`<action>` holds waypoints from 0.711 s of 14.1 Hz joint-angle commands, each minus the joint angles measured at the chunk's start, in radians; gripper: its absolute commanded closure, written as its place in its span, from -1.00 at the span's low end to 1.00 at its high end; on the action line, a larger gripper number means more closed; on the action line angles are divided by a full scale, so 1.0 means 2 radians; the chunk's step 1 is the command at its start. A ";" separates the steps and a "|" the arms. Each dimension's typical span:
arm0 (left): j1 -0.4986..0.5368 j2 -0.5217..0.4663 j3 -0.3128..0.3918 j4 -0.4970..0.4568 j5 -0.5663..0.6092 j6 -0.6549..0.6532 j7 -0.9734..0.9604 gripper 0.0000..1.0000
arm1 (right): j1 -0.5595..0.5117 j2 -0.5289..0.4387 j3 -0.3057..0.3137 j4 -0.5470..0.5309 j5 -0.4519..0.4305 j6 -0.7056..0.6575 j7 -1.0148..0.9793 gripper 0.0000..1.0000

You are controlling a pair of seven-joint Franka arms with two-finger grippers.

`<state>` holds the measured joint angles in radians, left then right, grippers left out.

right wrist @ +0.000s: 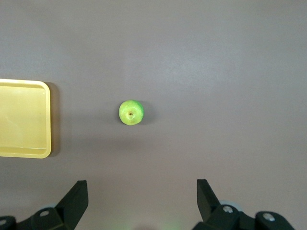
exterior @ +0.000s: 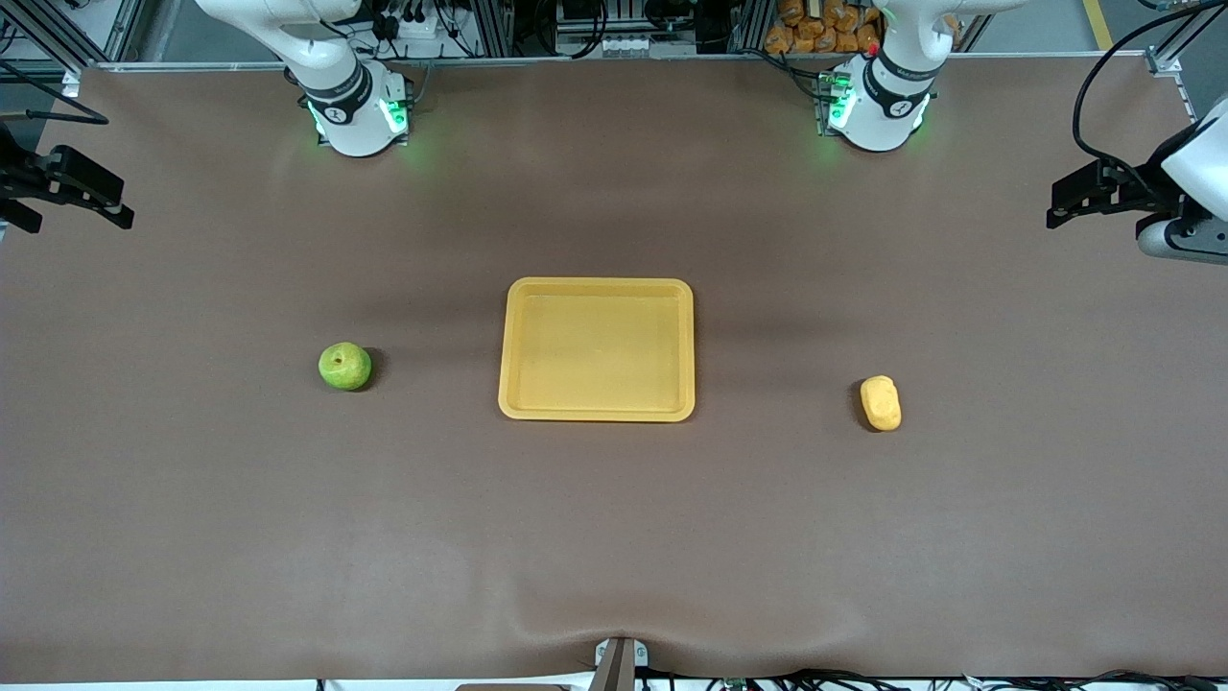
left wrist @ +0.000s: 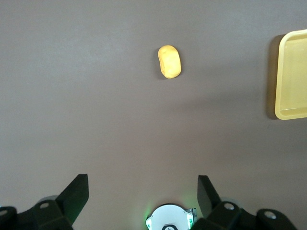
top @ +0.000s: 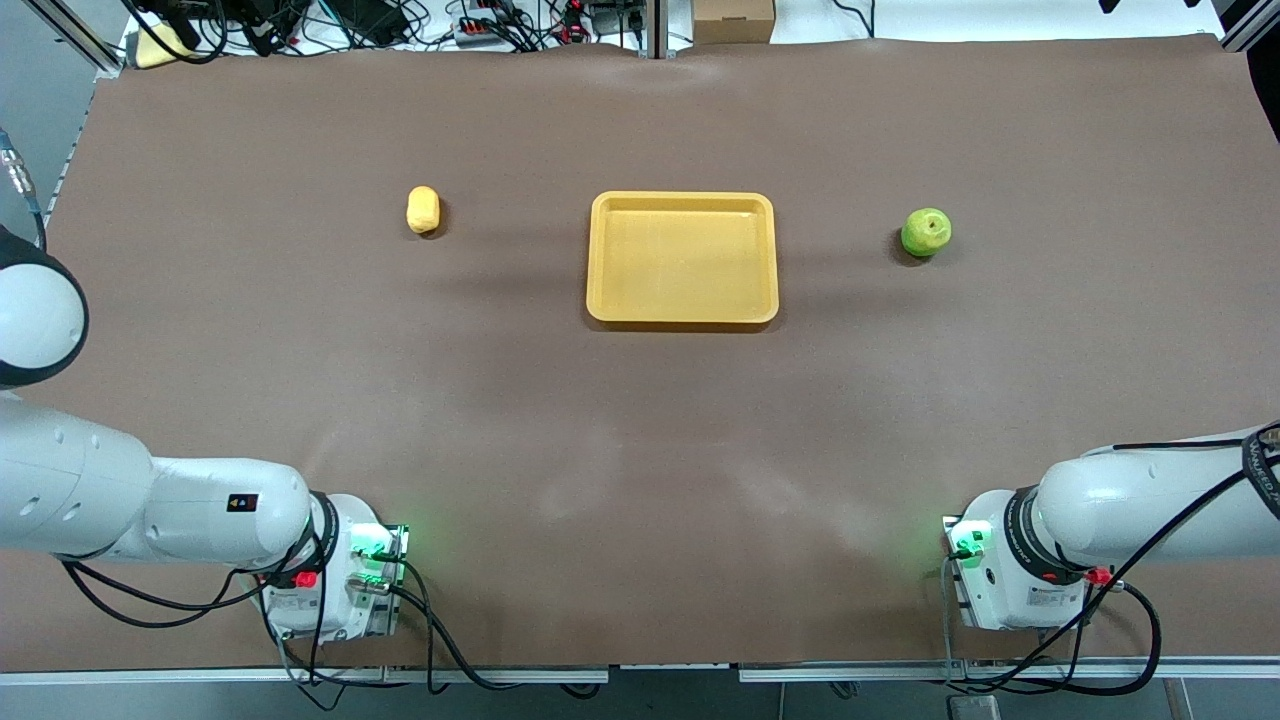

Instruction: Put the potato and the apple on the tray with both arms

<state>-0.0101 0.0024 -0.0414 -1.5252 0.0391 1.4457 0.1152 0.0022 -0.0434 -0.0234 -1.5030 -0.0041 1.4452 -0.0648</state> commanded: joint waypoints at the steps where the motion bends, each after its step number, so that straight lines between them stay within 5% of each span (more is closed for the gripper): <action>1: -0.003 -0.008 0.005 -0.007 0.002 0.005 0.008 -1.00 | -0.003 -0.010 0.001 -0.010 -0.003 0.005 -0.006 -1.00; 10: -0.002 -0.005 0.005 -0.010 0.005 0.004 0.002 -1.00 | -0.003 -0.009 0.001 -0.006 -0.003 0.001 -0.005 -1.00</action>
<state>-0.0099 0.0024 -0.0398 -1.5321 0.0392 1.4457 0.1152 0.0022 -0.0434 -0.0244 -1.5034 -0.0041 1.4452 -0.0653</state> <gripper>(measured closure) 0.000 0.000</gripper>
